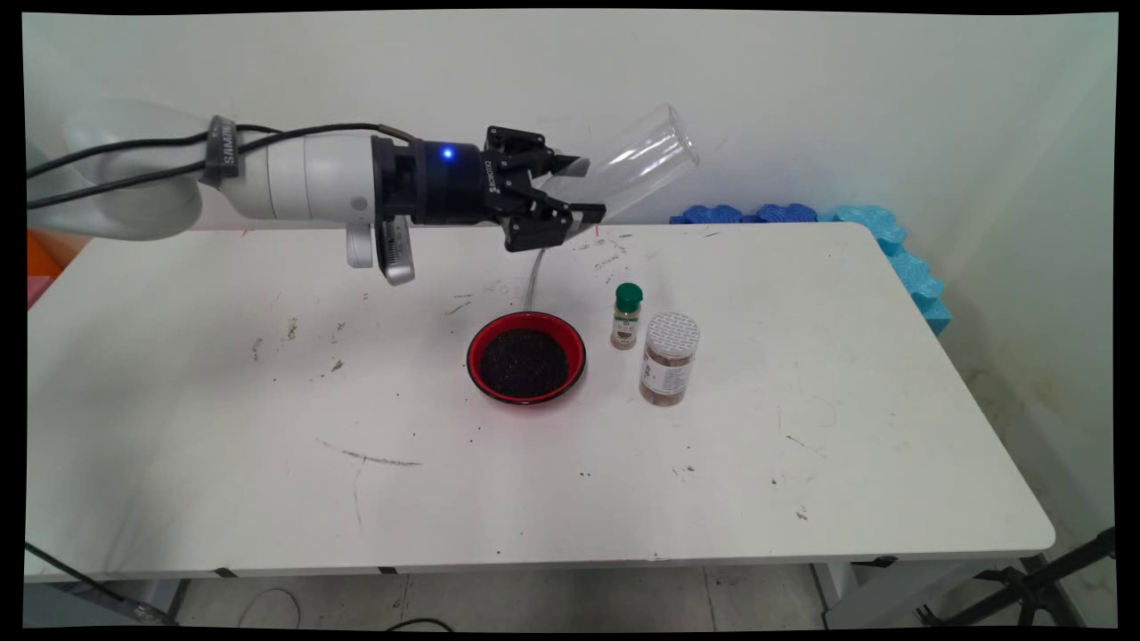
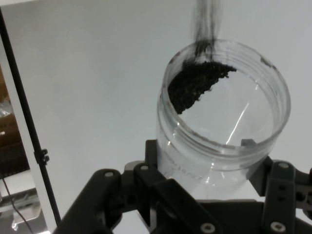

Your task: Pour the black seasoning powder in the red bowl

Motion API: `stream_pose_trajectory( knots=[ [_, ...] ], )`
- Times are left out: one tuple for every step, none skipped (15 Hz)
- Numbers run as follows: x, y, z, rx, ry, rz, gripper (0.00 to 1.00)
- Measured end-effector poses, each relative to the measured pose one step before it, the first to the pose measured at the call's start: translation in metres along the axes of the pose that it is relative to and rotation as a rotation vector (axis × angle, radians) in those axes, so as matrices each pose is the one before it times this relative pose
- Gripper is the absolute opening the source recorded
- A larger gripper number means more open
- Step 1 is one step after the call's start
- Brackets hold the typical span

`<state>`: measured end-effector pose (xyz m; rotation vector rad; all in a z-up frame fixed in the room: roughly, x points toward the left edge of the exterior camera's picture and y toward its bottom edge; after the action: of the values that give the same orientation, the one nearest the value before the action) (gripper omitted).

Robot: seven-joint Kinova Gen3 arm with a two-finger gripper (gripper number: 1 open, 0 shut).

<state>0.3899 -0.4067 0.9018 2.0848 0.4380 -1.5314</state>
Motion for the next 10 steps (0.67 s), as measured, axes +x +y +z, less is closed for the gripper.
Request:
stream_pose_trajectory(
  knots=[
    [-0.00059,-0.0004,-0.00046,-0.00103,-0.00314,-0.00309,0.0],
    [-0.0008,-0.00054,-0.00084,-0.00196,-0.00505,-0.0035,0.0],
    [-0.00061,-0.00043,-0.00065,-0.00122,-0.00389,-0.00176,0.0],
    [-0.00075,-0.00056,-0.00071,-0.0013,-0.00604,-0.00229,0.0],
    [-0.00073,-0.00053,-0.00065,-0.00089,-0.0068,-0.0018,0.0],
    [-0.00073,-0.00056,-0.00087,-0.00079,-0.0087,-0.00069,0.0],
    [-0.00068,-0.00062,-0.00088,-0.00006,-0.00888,0.00077,0.0],
    [-0.00038,-0.00034,-0.00056,0.00021,-0.0054,0.00068,0.0],
    [-0.0005,-0.00046,-0.00075,0.00036,-0.00797,0.0015,0.0],
    [-0.00062,-0.00053,-0.00077,0.00057,-0.00966,0.00154,0.0]
  ],
)
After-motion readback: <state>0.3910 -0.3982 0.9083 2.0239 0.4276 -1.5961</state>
